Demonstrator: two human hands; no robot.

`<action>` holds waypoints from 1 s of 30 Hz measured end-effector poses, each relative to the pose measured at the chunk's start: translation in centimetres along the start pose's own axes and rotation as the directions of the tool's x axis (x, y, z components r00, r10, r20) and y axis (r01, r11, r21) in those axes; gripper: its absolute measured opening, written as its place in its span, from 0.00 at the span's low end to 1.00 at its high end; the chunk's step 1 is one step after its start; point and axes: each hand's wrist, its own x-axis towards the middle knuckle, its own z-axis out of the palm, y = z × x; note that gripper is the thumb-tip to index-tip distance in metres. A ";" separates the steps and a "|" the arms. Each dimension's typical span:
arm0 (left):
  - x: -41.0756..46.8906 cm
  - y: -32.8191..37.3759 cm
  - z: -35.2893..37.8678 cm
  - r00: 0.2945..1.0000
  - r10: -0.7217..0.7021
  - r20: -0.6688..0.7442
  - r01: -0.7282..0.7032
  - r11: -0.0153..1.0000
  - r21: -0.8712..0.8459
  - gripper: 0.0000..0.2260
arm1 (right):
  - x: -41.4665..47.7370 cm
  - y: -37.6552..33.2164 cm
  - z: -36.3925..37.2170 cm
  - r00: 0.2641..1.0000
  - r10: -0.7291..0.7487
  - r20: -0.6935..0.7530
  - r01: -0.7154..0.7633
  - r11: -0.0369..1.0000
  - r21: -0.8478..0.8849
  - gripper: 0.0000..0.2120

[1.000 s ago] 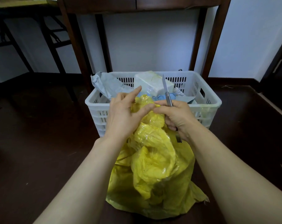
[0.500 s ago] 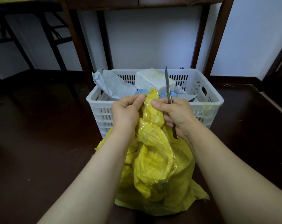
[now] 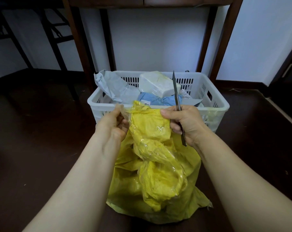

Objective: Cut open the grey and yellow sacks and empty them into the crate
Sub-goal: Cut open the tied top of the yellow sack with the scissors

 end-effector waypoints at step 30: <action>-2.1 -2.3 2.0 0.846 0.476 0.240 -0.531 0.716 0.453 0.21 | -0.8 -2.4 2.7 0.969 -0.120 -0.218 -0.080 0.680 -0.729 0.22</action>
